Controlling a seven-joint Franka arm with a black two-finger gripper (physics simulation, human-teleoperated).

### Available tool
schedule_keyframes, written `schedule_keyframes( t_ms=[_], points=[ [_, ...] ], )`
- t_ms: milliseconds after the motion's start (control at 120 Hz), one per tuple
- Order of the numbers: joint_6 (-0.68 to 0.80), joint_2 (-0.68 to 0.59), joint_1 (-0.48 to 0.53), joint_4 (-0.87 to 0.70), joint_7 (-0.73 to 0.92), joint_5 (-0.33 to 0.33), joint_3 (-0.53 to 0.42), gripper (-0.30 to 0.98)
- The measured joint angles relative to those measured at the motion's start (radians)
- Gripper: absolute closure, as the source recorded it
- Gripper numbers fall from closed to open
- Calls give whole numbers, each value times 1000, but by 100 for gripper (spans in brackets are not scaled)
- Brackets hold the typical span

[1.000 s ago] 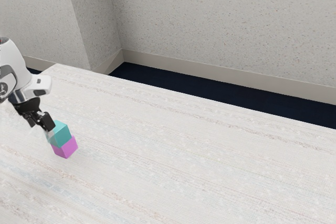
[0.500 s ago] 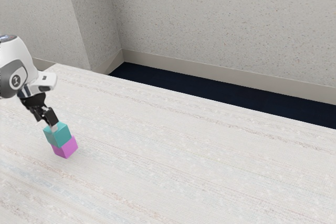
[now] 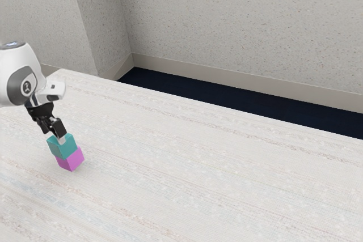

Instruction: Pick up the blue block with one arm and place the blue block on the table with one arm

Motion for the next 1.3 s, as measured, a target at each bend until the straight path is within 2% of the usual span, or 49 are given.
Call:
schedule_keyframes(
  t_ms=[183,558,1233,1300],
  points=[
    [8,19,5,2,14,-8,2,0],
    [26,57,10,16,-26,-71,2,0],
    [58,110,-7,24,-121,-74,2,0],
    [60,111,-8,24,-127,-76,2,6]
  ],
)
